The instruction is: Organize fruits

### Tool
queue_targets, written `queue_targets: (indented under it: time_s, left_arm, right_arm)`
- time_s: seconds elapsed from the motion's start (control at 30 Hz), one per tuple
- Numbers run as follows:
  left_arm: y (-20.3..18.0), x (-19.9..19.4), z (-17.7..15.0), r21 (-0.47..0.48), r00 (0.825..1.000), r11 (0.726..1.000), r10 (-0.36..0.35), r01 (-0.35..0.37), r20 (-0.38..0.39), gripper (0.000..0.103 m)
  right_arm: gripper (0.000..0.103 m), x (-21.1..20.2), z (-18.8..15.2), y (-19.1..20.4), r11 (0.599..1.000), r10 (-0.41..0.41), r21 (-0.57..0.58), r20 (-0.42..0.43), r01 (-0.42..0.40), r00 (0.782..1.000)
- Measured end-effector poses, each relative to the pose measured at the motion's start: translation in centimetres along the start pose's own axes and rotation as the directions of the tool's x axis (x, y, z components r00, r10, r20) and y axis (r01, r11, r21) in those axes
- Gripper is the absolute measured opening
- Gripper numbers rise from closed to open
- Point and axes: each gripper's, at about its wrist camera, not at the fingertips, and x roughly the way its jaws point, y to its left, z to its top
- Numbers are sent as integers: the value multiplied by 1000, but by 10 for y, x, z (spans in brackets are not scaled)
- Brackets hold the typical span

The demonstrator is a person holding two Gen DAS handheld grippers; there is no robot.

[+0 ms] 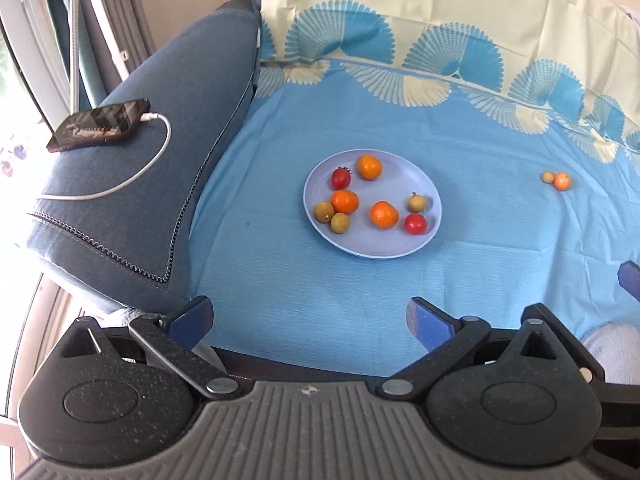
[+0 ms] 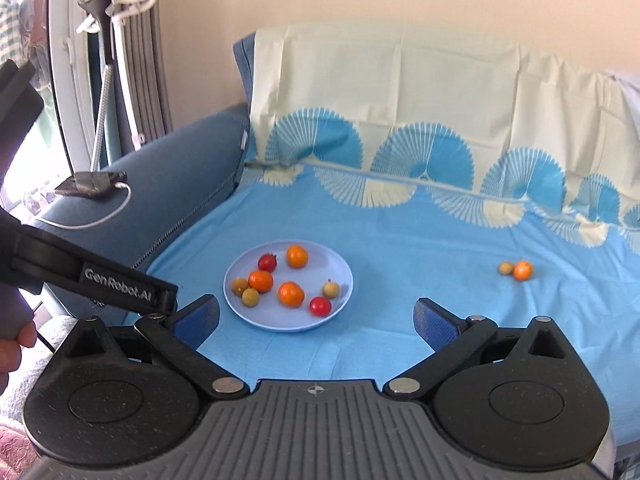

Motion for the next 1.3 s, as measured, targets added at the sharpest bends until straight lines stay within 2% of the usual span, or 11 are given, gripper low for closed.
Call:
queue_targets:
  time_s: [0.2,0.5,1.3]
  left_arm:
    - [-7,-19,-4,34,998,999,15,-17,60,103]
    - [-4,-29,-8,37,996,999,12,-16,85,103]
    - [2,-19,-7,25,998,999,25,-26,60,103]
  right_arm:
    - [102,-18,0,1,1000,1,6,38,-1,999]
    - [102,-27,0,0,1000,-6,2,60,6,998]
    - [102,-17,-1,7,1000,2,-23,28,-2,1000]
